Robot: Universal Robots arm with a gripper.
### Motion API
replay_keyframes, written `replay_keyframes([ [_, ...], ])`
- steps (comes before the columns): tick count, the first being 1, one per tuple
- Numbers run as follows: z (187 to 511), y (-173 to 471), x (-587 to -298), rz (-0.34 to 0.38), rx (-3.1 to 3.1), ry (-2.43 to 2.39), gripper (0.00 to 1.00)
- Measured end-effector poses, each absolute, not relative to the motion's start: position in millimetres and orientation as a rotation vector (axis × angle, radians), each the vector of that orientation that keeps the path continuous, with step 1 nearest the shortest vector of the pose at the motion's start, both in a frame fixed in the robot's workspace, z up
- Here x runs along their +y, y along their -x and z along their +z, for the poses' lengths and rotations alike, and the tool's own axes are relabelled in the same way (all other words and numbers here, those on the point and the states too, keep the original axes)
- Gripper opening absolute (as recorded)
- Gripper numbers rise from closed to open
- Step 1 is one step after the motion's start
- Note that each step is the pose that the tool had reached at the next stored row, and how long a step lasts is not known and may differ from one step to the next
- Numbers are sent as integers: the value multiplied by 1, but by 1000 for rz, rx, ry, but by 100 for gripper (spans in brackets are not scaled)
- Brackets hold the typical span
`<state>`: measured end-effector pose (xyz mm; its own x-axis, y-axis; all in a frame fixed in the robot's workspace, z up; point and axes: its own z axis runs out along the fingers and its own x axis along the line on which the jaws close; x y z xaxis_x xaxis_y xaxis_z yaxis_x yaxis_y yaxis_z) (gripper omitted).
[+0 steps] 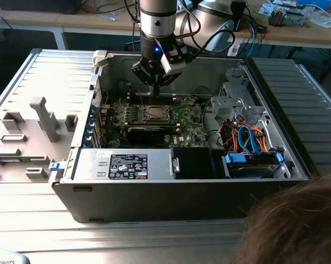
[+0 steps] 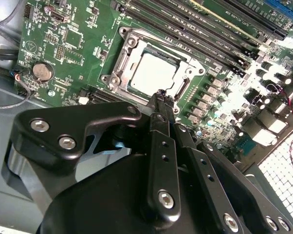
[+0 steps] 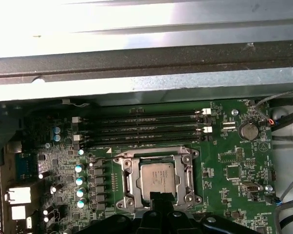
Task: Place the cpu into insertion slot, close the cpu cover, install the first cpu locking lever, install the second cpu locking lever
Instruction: 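Install the first cpu locking lever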
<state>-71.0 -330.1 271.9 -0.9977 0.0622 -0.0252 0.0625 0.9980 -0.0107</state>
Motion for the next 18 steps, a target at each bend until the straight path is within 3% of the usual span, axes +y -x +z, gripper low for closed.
replay_keyframes([
  [18,272,71,-330,-17,3116,4,11],
])
